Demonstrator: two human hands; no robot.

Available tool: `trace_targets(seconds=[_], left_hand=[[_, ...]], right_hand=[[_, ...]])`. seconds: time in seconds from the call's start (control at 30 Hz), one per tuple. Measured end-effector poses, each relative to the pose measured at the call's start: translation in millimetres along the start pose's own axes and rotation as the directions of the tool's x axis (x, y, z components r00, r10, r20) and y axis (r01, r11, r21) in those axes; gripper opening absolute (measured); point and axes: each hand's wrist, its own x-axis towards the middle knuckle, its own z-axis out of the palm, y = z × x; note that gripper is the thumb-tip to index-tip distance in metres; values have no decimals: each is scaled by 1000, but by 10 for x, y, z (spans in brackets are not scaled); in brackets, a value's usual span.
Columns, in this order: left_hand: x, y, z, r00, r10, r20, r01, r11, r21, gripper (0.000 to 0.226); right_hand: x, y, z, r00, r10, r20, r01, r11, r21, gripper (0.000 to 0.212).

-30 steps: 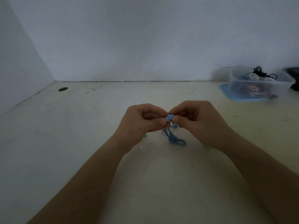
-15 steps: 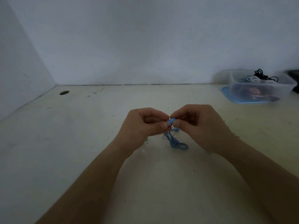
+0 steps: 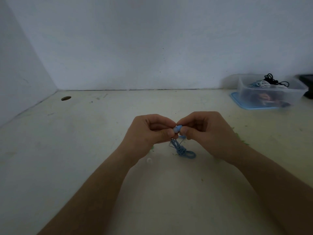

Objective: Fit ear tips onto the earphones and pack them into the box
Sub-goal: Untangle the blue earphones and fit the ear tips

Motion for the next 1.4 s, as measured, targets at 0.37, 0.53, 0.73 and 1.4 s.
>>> trace_targets(seconds=[0.37, 0.53, 0.73, 1.4], left_hand=[[-3, 6, 4, 1000, 0, -1, 0, 1000, -7, 18], [2, 2, 0, 1000, -8, 17, 8, 1000, -5, 18], [-5, 17, 4, 1000, -11, -6, 11, 1000, -2, 23], [-11, 16, 5, 999, -47, -8, 46, 997, -55, 19]], right_hand=[[5, 12, 3, 1000, -20, -6, 20, 999, -37, 13], [5, -11, -32, 1000, -9, 16, 10, 1000, -27, 13], [-7, -11, 9, 998, -53, -26, 50, 993, -106, 16], [-18, 4, 28, 999, -28, -16, 27, 1000, -15, 10]])
